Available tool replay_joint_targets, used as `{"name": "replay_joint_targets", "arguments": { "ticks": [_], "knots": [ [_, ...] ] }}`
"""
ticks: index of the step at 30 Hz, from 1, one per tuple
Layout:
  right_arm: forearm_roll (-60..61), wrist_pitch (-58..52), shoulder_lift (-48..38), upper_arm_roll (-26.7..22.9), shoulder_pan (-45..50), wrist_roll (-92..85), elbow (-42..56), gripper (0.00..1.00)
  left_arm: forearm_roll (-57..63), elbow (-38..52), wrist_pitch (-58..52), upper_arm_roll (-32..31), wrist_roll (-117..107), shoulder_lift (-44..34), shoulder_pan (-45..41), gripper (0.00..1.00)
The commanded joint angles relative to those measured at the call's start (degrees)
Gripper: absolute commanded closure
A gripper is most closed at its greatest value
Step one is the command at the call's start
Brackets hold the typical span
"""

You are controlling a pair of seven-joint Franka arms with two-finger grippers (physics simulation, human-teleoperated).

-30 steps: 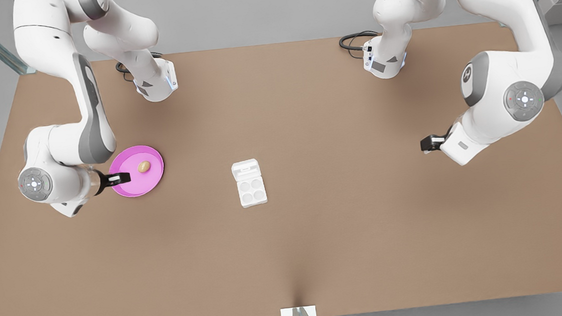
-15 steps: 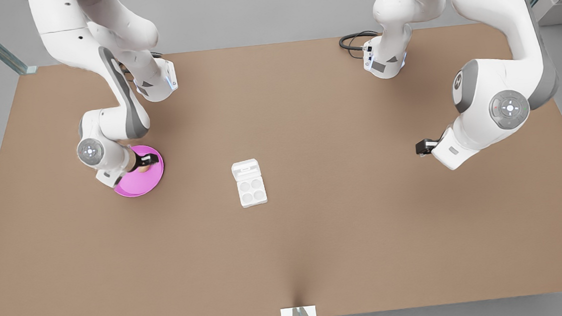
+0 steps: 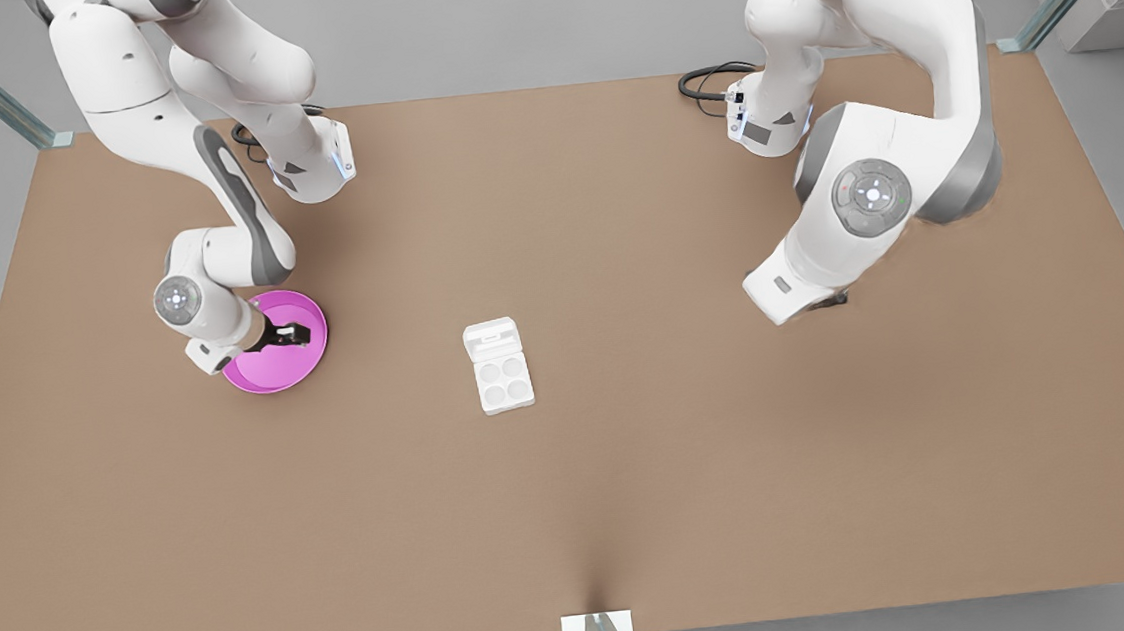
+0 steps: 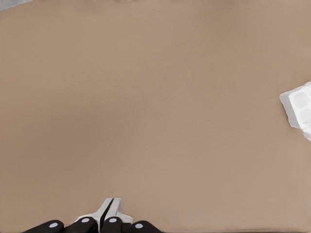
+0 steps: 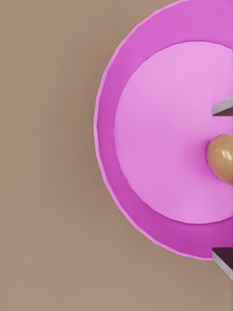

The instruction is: Pack egg into the box and close the box lid

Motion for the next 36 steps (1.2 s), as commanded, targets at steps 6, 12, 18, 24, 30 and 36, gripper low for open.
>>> {"name": "replay_joint_targets", "arguments": {
  "ticks": [6, 12, 18, 24, 30, 36],
  "knots": [
    [0.0, 3.2, -1.7, 5.1, -0.2, 5.8, -5.0, 0.00, -0.6, 1.8, -3.8, -0.1, -16.9, 6.9, -1.2, 0.79],
    [-0.2, 3.6, -2.9, 5.1, -6.7, 3.5, -5.1, 0.00, -0.7, 1.7, -3.6, -0.1, -17.5, 7.5, -1.3, 0.79],
    [-0.2, 8.3, 0.9, 5.1, -7.0, 4.0, -5.8, 0.00, -0.6, 1.7, -3.7, -0.1, -18.1, 7.7, -2.2, 0.79],
    [-0.2, 9.4, 1.5, 5.4, -7.0, 4.0, -7.1, 0.00, -0.1, 1.7, -3.8, -0.1, -18.0, 8.0, -2.5, 0.79],
    [-0.2, 10.1, 2.0, 5.4, -7.4, 3.9, -7.1, 0.00, -0.1, 1.6, -4.1, -0.1, -17.9, 8.1, -2.4, 0.79],
    [-0.2, 10.4, 2.8, 5.4, -7.4, 3.9, -7.1, 0.00, -0.1, 1.3, -4.3, -0.1, -17.6, 7.9, -2.2, 0.79]
  ]
}}
